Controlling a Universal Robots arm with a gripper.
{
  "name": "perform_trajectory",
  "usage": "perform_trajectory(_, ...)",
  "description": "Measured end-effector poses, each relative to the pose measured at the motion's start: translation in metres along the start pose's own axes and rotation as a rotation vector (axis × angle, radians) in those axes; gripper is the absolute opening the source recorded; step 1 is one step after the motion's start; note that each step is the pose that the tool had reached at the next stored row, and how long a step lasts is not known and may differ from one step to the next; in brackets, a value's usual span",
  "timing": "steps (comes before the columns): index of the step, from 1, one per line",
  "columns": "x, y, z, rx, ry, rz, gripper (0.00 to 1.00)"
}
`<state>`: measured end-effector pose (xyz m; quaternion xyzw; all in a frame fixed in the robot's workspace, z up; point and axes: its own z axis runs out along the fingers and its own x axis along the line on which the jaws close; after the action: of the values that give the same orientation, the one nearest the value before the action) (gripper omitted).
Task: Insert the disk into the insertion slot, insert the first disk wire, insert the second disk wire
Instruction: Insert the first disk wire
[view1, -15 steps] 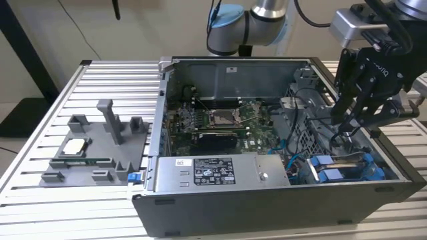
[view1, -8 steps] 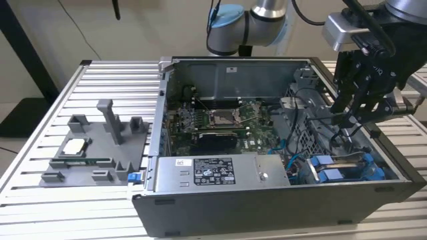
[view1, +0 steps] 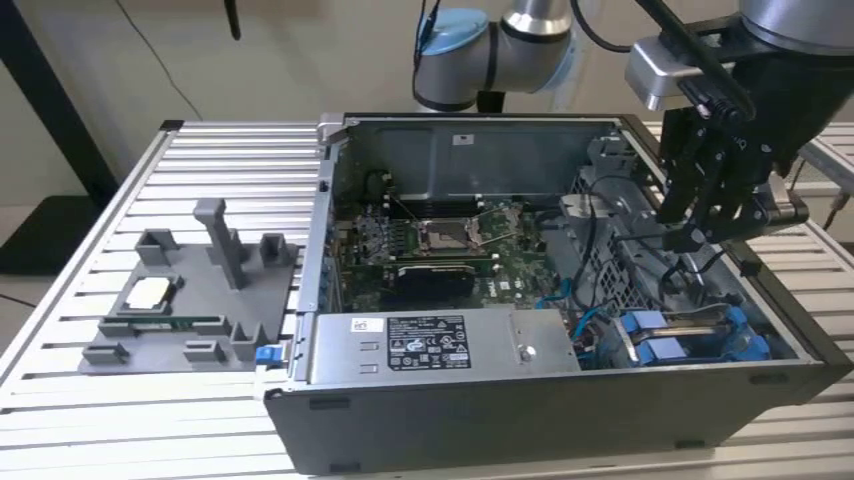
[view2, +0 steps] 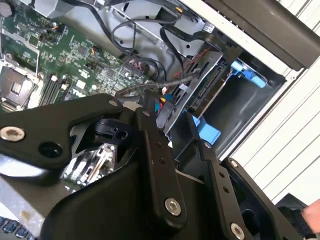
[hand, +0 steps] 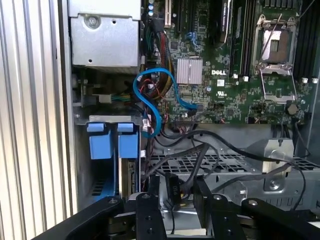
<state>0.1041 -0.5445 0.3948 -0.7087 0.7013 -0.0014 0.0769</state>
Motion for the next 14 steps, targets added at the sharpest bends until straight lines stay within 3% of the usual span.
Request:
perform_trajectory(3, 0.0, 0.0003, -0.0001, -0.0002, 0.0145, -0.003, 0.38)
perform_trajectory(5, 0.0, 0.0004, -0.0001, -0.0005, 0.0228, -0.005, 0.25)
perform_trajectory(11, 0.0, 0.0006, 0.0002, -0.0006, 0.032, -0.006, 0.2)
perform_trajectory(14, 0.0001, -0.0005, 0.0009, -0.0023, 0.0428, -0.007, 0.19)
